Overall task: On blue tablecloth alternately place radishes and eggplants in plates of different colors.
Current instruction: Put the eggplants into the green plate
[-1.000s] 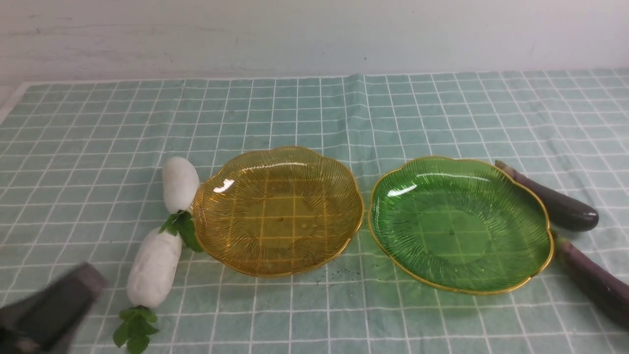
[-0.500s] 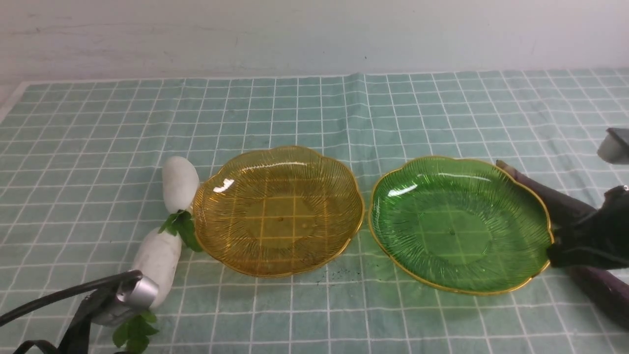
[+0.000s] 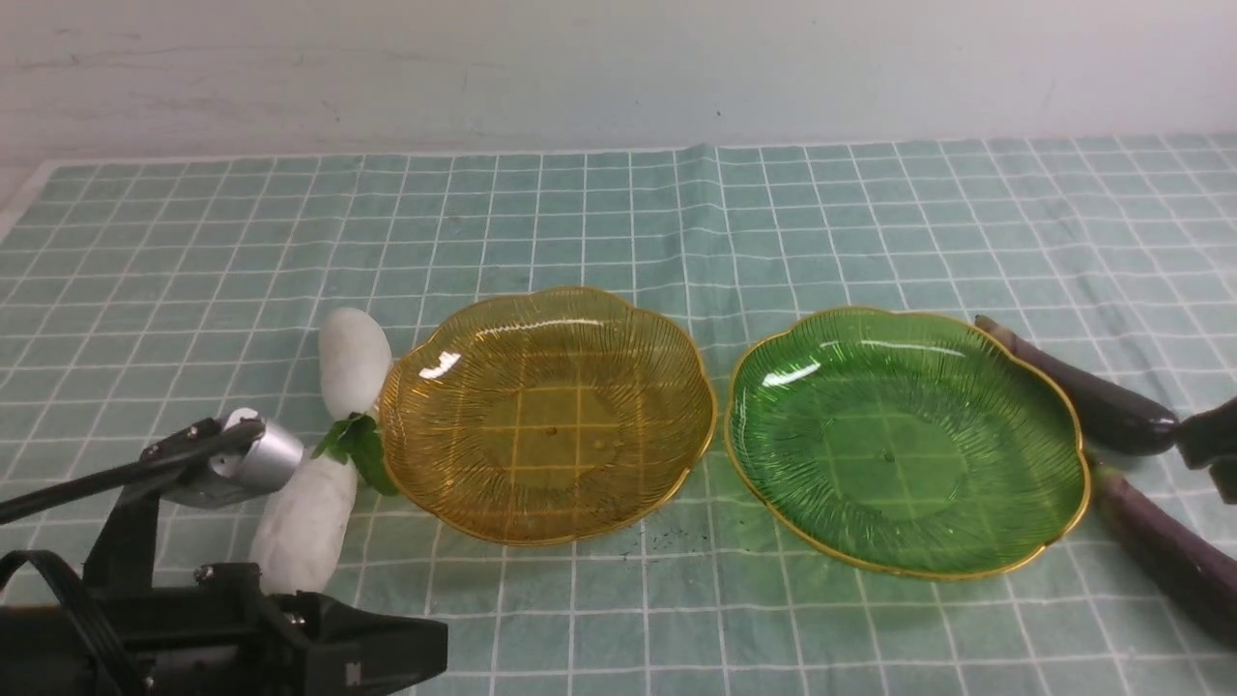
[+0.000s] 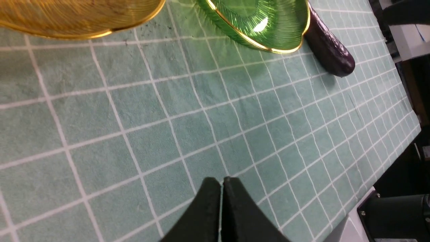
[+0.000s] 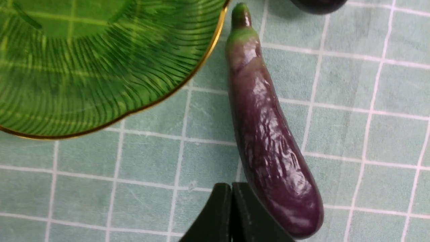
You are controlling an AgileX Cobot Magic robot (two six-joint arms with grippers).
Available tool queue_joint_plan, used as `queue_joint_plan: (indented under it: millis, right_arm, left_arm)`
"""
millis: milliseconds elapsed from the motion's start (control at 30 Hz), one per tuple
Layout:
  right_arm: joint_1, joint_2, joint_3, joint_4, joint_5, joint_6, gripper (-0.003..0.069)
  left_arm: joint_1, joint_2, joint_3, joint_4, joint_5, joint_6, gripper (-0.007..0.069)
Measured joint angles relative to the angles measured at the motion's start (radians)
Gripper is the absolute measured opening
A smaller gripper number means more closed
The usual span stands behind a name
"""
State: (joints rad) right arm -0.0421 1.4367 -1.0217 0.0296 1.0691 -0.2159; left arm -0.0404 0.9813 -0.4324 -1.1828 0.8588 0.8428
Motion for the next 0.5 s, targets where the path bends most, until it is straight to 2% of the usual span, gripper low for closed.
queue_joint_plan:
  millis: [300, 467, 500]
  right_arm:
    - [0.0, 0.16, 0.0, -0.075, -0.079, 0.015, 0.0017]
    - [0.0, 0.234, -0.005, -0.081, -0.109, 0.045, 0.0137]
    - [0.0, 0.248, -0.005, -0.081, -0.116, 0.047, 0.0194]
  left_arm:
    - [0.0, 0.004, 0.0, 0.006, -0.002, 0.015, -0.0007]
    - [0.0, 0.005, 0.0, 0.007, -0.002, 0.042, -0.0007]
    - [0.0, 0.005, 0.0, 0.007, -0.002, 0.044, -0.0007]
